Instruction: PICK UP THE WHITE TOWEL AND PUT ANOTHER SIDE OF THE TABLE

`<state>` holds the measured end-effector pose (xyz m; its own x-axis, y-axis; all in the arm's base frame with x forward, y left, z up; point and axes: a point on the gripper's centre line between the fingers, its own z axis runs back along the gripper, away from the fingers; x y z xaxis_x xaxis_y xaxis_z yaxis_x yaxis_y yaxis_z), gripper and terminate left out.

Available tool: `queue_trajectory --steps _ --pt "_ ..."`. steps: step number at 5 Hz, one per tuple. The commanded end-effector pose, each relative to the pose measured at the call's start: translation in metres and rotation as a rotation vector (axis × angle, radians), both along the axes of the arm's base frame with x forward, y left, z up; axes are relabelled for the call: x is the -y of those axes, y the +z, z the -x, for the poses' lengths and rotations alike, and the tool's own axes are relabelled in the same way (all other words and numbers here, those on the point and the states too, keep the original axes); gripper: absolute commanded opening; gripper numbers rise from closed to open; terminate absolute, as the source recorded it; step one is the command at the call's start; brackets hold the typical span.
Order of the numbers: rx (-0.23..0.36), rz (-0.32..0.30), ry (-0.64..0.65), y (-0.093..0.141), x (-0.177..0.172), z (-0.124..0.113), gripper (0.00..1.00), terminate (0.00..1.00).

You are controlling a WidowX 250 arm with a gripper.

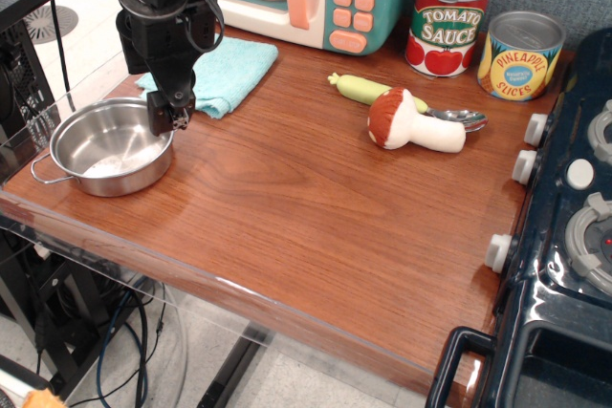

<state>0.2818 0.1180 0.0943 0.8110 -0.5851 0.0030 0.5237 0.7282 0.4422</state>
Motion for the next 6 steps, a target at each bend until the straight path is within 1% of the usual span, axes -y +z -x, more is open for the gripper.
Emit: queue_trajectory --steps 1,2,3,4,5,6 --pt "0.000 0.000 0.000 0.000 0.000 0.000 1.00 0.00" --pt "-0.025 0.046 0.016 0.008 -0.009 -0.019 1.00 0.00" --pt "-0.027 0.109 0.040 0.021 -0.027 -0.042 1.00 0.00" --pt "-0.042 0.109 0.108 0.024 -0.047 -0.065 1.00 0.00" --pt "-0.072 0.124 0.139 0.015 -0.058 -0.089 1.00 0.00" --pt "-0.094 0.162 0.159 0.002 -0.066 -0.105 1.00 0.00"
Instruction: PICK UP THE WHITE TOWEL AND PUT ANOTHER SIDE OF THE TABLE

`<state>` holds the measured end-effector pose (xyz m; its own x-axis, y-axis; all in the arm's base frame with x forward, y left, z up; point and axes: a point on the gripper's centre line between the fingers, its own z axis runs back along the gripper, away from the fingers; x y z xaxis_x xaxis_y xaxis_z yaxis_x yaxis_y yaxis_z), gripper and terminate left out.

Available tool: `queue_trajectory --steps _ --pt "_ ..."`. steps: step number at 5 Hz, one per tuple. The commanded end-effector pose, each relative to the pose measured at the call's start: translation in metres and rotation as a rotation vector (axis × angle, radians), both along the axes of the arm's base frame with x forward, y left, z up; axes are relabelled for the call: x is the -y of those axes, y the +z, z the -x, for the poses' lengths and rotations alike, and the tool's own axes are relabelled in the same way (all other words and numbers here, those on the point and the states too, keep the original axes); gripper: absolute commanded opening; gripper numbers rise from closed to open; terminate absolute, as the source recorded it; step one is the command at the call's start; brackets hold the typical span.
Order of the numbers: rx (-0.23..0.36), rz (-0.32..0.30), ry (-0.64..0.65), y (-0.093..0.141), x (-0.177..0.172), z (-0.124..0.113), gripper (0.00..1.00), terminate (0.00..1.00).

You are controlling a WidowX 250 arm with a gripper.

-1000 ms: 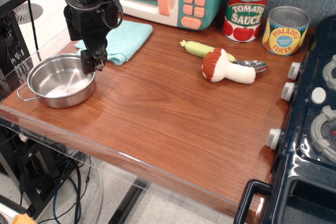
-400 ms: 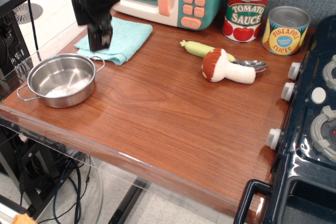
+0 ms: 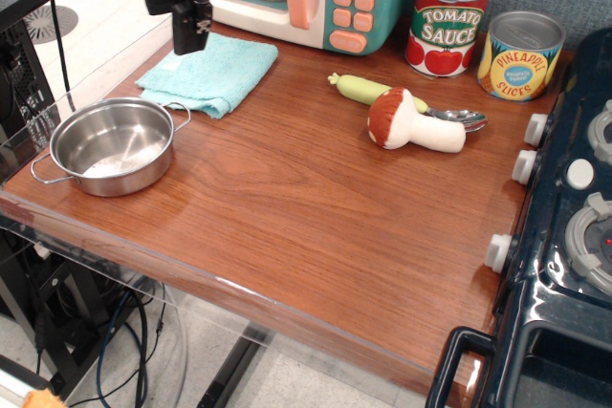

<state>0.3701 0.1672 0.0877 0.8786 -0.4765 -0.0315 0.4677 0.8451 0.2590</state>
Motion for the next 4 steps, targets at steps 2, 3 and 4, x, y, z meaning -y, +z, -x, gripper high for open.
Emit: queue_trajectory --steps 2,3,4 --pt "0.029 0.111 0.061 -0.015 -0.026 -0.030 1.00 0.00" --pt "0.036 0.158 0.079 -0.023 -0.030 -0.033 1.00 0.00" --pt "0.031 0.189 0.075 -0.033 -0.029 -0.036 1.00 0.00"
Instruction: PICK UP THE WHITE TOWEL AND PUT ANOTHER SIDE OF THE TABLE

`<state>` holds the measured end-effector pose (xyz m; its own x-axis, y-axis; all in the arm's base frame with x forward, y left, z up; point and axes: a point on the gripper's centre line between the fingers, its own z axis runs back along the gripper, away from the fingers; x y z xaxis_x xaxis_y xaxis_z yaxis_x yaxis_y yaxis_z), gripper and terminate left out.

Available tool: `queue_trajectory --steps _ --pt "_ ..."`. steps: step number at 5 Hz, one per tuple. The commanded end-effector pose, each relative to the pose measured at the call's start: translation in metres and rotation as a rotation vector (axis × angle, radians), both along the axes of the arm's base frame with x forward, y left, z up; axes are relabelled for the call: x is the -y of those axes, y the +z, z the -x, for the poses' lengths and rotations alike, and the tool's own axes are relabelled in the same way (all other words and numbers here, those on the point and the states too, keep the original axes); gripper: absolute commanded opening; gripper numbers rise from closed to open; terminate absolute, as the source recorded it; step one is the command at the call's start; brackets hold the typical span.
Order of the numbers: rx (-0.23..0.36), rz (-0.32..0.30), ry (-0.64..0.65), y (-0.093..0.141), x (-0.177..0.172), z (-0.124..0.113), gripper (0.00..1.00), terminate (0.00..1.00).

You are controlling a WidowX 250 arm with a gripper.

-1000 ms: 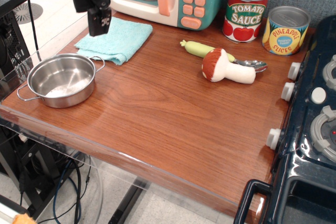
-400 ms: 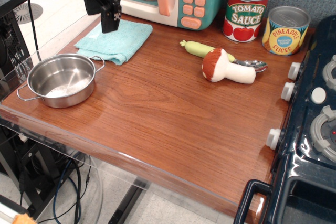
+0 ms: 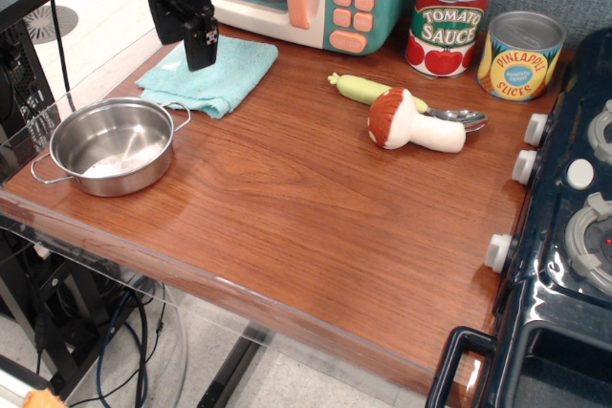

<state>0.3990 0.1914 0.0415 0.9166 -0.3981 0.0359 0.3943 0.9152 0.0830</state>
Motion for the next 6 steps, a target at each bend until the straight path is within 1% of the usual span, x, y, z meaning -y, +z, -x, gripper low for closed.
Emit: queue_trajectory --steps 1,2,3,4,5,6 --pt "0.032 0.003 -0.029 0.000 -0.002 -0.009 1.00 0.00" --pt "0.052 0.022 -0.019 -0.009 0.003 -0.005 1.00 0.00" --pt "0.057 0.031 -0.009 -0.012 0.011 0.000 1.00 0.00" --pt "0.077 0.042 -0.019 -0.008 0.021 0.007 1.00 0.00" --pt "0.074 0.059 -0.061 -0.012 0.035 0.011 1.00 0.00" --pt "0.065 0.062 -0.095 -0.010 0.050 0.021 1.00 0.00"
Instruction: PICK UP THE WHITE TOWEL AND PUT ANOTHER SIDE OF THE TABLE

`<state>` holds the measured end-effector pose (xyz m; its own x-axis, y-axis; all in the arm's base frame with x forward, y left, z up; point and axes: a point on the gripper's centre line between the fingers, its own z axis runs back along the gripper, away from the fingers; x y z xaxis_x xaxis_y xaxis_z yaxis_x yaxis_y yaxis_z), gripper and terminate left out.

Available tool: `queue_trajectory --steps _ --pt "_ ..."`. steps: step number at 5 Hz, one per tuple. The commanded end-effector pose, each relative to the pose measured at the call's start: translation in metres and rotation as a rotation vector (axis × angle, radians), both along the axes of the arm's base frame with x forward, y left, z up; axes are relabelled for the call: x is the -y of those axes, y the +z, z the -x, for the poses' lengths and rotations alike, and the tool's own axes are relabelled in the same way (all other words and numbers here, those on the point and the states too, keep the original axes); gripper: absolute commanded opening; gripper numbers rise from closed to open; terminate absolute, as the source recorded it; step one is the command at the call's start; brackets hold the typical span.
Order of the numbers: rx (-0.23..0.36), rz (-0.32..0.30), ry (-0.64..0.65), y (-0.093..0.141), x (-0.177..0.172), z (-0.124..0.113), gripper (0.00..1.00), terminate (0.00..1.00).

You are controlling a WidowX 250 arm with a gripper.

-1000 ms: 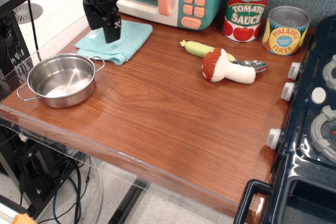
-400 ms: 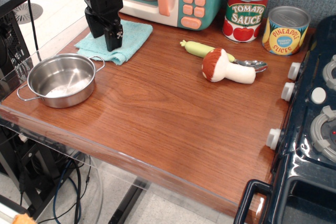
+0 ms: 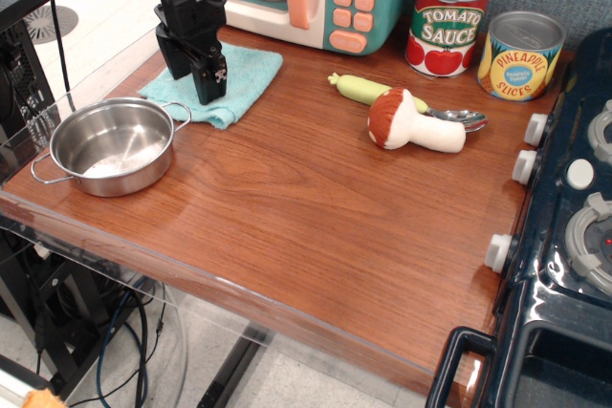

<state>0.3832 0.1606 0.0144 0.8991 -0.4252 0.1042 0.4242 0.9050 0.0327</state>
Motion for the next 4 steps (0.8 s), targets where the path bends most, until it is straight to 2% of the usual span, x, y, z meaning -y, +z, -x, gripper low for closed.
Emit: queue_trajectory --steps 1,3,4 --pt "0.013 0.006 -0.098 0.014 0.037 0.017 1.00 0.00" --pt "-0.005 -0.014 -0.261 0.014 0.087 0.034 1.00 0.00" --pt "-0.009 0.000 -0.339 0.015 0.113 0.047 1.00 0.00"
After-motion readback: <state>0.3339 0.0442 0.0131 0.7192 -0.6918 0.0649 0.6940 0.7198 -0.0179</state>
